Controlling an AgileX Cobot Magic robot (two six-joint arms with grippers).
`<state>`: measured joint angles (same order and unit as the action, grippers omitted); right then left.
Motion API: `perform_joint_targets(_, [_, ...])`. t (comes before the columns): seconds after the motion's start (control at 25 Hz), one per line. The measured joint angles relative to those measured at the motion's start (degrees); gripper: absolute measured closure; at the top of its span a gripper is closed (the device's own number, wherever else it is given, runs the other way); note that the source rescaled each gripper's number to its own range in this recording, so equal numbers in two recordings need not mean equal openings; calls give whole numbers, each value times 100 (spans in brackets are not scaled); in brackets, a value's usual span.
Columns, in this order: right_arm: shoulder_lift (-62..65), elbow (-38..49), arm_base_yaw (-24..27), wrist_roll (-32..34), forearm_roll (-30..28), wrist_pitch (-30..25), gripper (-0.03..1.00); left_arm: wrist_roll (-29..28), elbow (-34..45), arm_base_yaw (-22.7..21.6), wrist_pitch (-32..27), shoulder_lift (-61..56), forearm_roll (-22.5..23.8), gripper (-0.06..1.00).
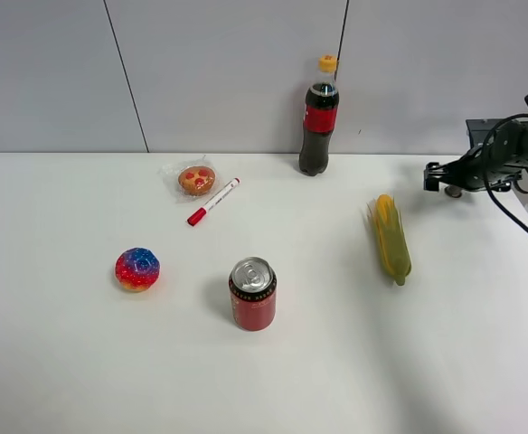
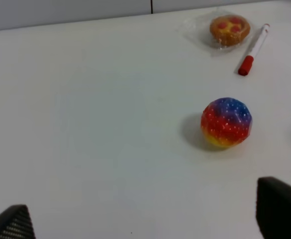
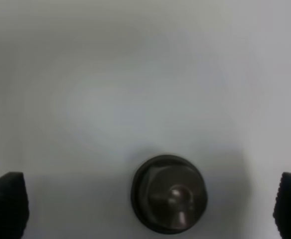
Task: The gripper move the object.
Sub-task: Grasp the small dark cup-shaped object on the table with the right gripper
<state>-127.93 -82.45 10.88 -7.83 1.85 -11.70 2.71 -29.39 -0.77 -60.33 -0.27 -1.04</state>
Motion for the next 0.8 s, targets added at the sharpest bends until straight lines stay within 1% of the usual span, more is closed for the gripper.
perform_joint_targets(0.32, [-92, 0, 0, -4, 0, 185, -3, 0, 0, 0, 0, 0, 0, -6])
perform_joint_targets(0.36, [-92, -5, 0, -4, 0, 198, -1, 0, 0, 0, 0, 0, 0, -6])
perform_joint_targets(0.44, [-111, -5, 0, -4, 0, 241, 6, 0, 0, 0, 0, 0, 0, -6])
perform_joint_targets(0.8, [-180, -5, -4, -2, 6, 323, 44, 0, 0, 0, 0, 0, 0, -6])
